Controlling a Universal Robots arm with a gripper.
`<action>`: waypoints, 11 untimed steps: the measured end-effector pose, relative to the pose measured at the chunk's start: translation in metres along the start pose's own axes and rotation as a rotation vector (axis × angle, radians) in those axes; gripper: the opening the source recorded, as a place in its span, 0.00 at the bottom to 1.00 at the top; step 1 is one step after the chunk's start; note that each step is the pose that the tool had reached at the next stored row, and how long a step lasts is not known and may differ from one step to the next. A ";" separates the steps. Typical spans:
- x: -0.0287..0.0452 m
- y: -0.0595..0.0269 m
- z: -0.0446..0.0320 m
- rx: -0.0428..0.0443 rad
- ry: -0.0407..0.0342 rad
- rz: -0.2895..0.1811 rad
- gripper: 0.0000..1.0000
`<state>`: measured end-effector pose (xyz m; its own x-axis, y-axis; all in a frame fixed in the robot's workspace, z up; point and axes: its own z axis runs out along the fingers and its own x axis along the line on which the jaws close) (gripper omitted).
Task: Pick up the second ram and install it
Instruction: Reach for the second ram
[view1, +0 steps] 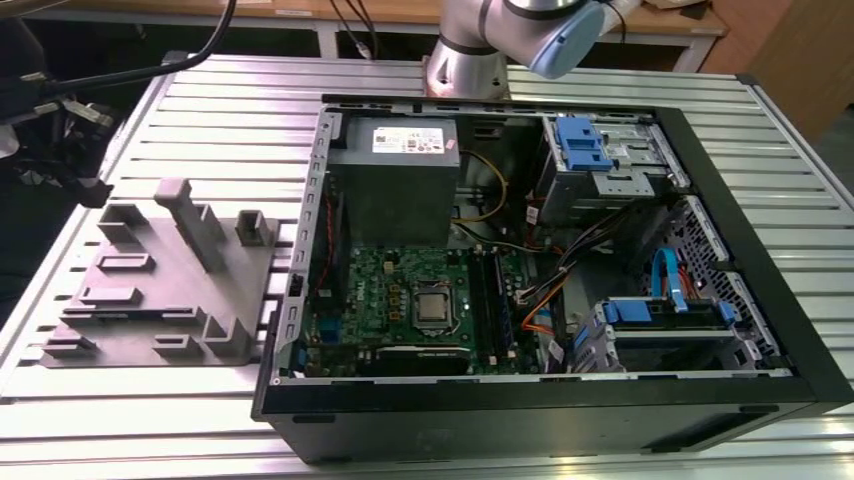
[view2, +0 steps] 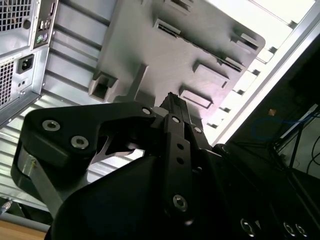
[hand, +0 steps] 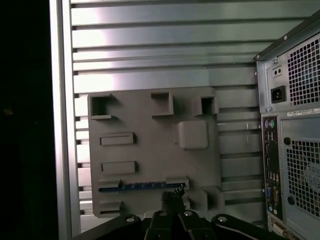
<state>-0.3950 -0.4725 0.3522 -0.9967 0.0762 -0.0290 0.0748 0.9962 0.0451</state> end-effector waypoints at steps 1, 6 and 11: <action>0.0012 -0.0015 0.0003 0.0001 0.0001 0.000 0.07; 0.0069 -0.0094 0.0023 0.0000 0.0001 0.000 0.07; 0.0129 -0.0158 0.0065 0.0002 0.0001 0.000 0.07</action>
<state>-0.4088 -0.4869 0.3447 -0.9967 0.0762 -0.0289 0.0748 0.9962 0.0449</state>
